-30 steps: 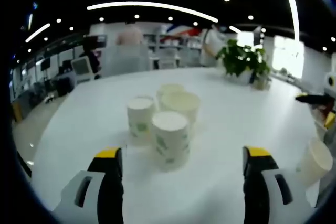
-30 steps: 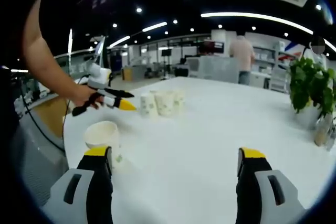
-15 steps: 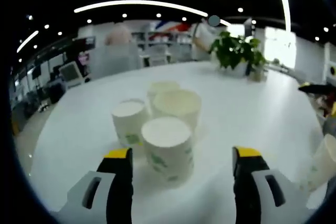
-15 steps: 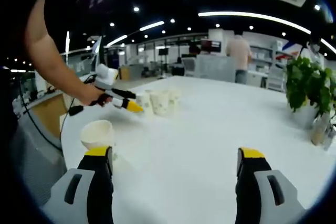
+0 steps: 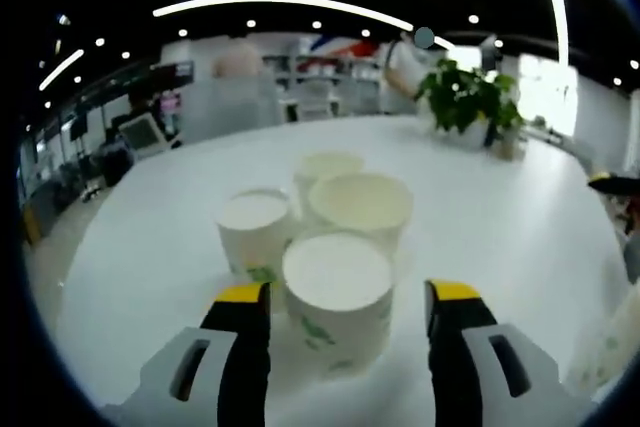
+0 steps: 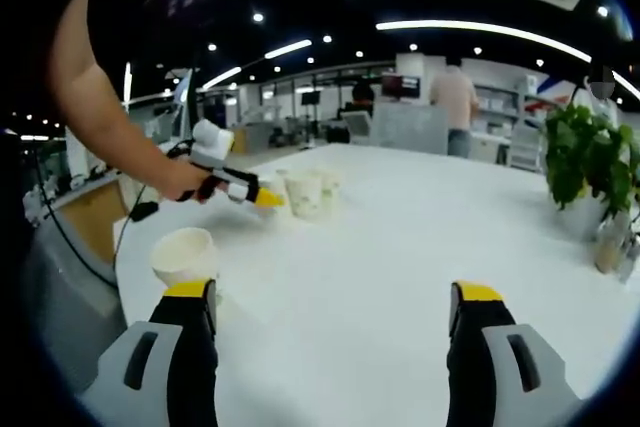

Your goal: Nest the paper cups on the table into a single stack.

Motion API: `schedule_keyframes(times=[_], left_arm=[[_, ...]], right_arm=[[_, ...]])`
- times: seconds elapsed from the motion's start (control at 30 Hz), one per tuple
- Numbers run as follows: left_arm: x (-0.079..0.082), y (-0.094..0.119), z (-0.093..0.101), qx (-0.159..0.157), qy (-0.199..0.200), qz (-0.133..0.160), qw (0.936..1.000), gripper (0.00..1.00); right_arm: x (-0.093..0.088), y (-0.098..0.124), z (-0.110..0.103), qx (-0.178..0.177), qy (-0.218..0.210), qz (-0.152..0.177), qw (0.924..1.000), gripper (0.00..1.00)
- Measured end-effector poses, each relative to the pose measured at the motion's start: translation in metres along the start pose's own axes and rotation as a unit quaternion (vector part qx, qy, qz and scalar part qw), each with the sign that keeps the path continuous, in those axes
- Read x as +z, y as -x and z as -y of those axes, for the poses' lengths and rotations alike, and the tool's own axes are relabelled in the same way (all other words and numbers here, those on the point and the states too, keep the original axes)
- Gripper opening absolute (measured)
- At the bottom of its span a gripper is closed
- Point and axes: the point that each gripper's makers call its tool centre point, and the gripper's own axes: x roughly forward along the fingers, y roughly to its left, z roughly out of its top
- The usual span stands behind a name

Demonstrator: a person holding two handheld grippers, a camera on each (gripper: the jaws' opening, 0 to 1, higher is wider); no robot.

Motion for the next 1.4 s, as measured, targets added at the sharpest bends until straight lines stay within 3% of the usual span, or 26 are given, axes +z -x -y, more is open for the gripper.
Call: schedule_keyframes(times=[0.33,1.4], left_arm=[[-0.005,0.0,-0.003,0.011,0.006,-0.015,0.9998,0.41],[-0.002,0.017,-0.001,-0.015,-0.008,-0.038,0.9991,0.39]], right_arm=[[-0.002,-0.002,-0.002,0.003,-0.003,-0.002,1.0,0.94],[-0.001,-0.003,-0.004,0.006,0.002,-0.001,1.0,0.97]])
